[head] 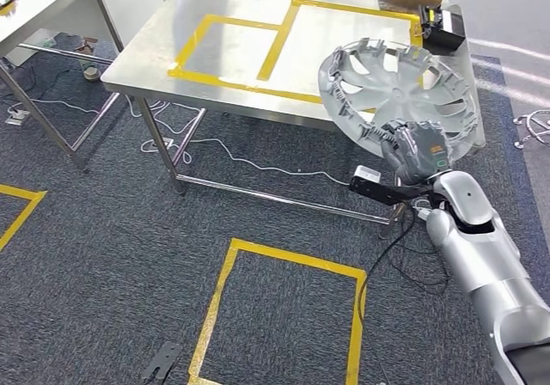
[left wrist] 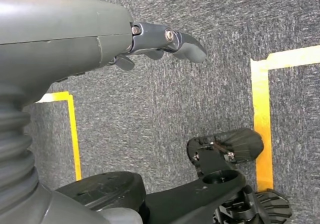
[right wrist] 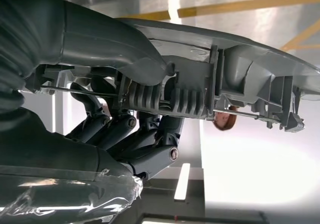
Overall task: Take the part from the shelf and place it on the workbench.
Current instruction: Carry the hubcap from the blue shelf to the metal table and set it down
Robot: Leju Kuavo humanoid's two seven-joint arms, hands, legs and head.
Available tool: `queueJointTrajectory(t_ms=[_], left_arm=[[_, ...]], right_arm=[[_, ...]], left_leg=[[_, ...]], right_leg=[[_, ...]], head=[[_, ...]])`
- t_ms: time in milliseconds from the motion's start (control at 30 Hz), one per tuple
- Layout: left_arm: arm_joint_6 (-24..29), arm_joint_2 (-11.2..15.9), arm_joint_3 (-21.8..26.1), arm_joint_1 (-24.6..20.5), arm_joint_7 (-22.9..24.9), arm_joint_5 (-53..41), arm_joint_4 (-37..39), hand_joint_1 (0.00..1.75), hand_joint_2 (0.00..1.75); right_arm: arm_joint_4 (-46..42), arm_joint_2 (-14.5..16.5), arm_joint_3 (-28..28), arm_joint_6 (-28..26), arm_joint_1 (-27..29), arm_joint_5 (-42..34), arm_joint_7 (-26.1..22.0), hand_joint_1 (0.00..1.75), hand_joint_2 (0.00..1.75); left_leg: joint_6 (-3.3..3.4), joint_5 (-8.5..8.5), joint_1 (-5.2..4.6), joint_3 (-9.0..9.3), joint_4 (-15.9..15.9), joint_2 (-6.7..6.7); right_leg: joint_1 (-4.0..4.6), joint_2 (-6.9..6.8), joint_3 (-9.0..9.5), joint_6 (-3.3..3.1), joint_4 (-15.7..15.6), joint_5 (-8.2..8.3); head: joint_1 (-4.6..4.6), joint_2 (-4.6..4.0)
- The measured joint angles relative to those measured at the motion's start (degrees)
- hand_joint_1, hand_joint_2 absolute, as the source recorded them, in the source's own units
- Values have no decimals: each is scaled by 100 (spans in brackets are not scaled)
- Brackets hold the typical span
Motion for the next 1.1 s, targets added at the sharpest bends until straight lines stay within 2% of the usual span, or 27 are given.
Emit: queueJointTrajectory(t_ms=[1100], left_arm=[[-79,15,-8,47,-21,-18,0,0,175]], right_arm=[[64,145,214,24,211,-102,13,175,175]], left_leg=[[0,0,0,-3,0,0]], right_leg=[[0,0,-3,0,0,0]], head=[[0,0]])
